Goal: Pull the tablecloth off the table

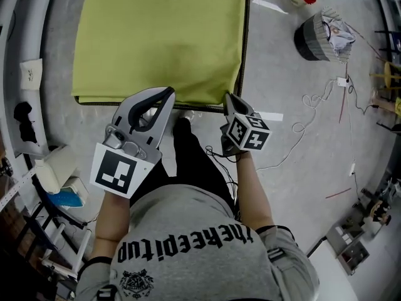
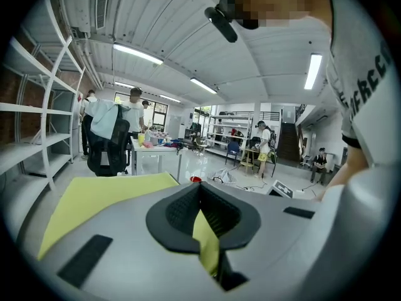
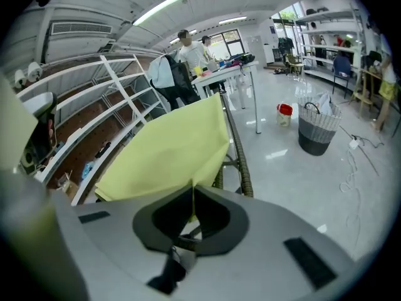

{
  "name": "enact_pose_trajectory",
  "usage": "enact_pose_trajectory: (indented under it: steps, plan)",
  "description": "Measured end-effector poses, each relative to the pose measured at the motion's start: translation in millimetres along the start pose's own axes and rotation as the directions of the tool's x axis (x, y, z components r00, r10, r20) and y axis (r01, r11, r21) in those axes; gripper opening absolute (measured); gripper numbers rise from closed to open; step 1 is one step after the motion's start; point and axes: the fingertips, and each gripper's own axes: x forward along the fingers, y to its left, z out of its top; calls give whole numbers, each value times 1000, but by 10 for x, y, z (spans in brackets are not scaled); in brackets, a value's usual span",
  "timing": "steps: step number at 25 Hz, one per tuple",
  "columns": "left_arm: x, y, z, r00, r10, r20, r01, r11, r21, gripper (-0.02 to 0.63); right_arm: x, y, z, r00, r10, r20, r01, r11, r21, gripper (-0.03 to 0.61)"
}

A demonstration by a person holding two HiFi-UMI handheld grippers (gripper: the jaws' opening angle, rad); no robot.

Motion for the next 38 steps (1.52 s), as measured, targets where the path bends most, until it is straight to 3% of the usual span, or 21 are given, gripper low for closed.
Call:
enact_pose_trajectory:
  steps: [10,26,38]
  plan:
    - [-480,418,59,999,4,45,-3,1000,-7,15,59,797,425,996,41,77,-29,988,-151,17]
    - [-1365,1528,-36,993,83,82,-80,996,-34,15,704,2612,830,979,179,96,-135,926,-353,17]
    - [-1973,2172,-215,984,159,86,-152,985,-82,15,1165,3988,663,947,320,22,-274,843,-463,17]
